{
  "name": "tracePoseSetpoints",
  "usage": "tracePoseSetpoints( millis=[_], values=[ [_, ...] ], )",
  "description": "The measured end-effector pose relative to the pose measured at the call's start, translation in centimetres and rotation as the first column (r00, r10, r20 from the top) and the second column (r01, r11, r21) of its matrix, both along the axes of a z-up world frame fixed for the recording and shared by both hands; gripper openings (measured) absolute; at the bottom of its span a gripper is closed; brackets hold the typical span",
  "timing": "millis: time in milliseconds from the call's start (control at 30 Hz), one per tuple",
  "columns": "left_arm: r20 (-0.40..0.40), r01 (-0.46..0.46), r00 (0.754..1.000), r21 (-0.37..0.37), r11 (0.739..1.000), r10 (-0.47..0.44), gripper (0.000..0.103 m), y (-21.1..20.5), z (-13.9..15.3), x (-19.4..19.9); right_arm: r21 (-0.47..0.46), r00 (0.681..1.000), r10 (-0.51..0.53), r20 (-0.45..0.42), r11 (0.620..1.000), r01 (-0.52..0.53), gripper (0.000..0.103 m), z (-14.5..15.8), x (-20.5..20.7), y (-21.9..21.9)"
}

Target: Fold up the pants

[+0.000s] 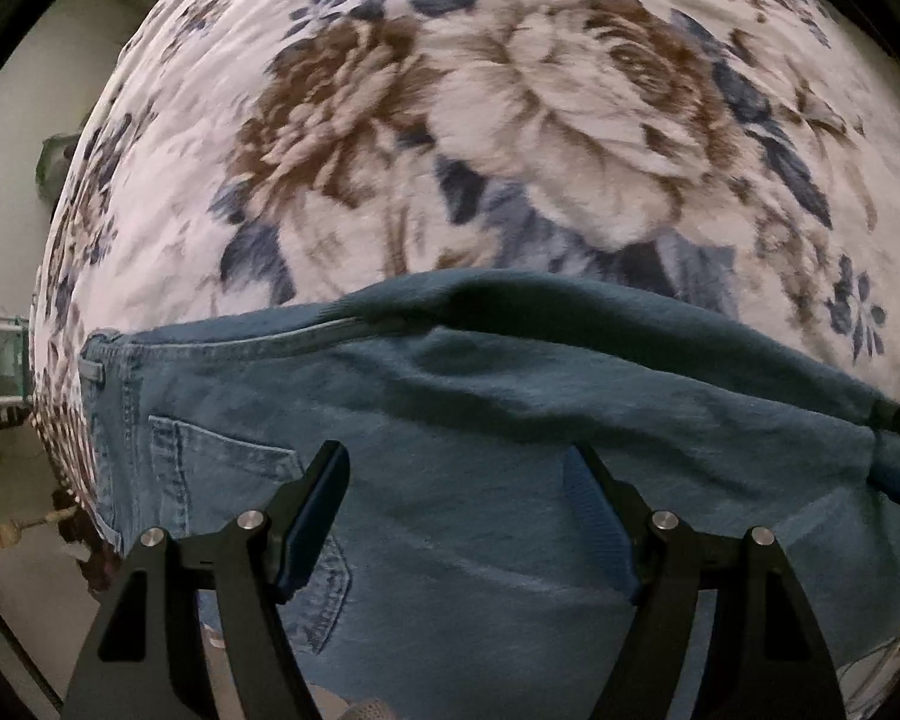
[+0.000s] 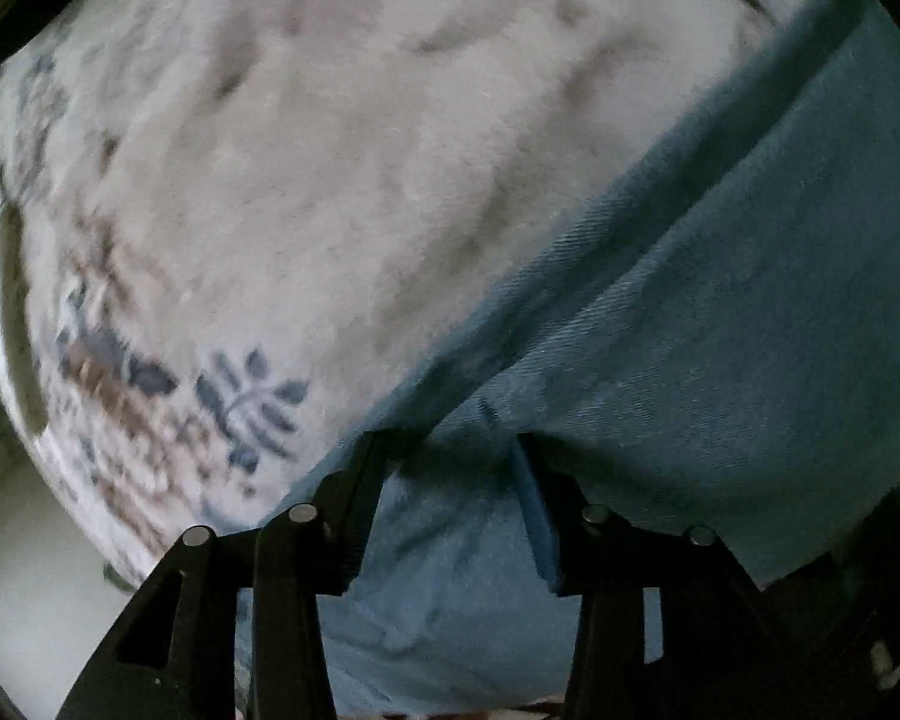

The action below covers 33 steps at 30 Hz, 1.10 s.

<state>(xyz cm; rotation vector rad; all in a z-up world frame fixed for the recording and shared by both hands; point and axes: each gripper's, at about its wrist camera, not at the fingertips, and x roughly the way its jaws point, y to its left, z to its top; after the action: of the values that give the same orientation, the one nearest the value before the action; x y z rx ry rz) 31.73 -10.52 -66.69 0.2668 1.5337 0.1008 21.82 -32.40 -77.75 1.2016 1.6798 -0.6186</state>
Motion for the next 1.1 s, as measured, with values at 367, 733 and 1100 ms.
tracePoseSetpoints(
  millis=[367,733,1100],
  values=[
    [0.033,-0.140,0.989,-0.035,0.990,0.141,0.073,5.6,1.0,0.5,-0.228,0.963,0.236,0.129,0.952,-0.203,0.000,6.6,5.3,3.8],
    [0.039,-0.175,0.984,0.010,0.985,0.174,0.073,9.0,1.1,-0.6,-0.209,0.277,0.922,0.271,0.338,-0.918,0.037,6.6,11.6,22.3],
    [-0.046,-0.262,0.963,0.070,0.962,0.266,0.073,13.0,-2.6,-1.6,-0.163,-0.061,0.968,0.245,-0.021,-0.986,0.037,3.1,13.5,29.9]
  ],
)
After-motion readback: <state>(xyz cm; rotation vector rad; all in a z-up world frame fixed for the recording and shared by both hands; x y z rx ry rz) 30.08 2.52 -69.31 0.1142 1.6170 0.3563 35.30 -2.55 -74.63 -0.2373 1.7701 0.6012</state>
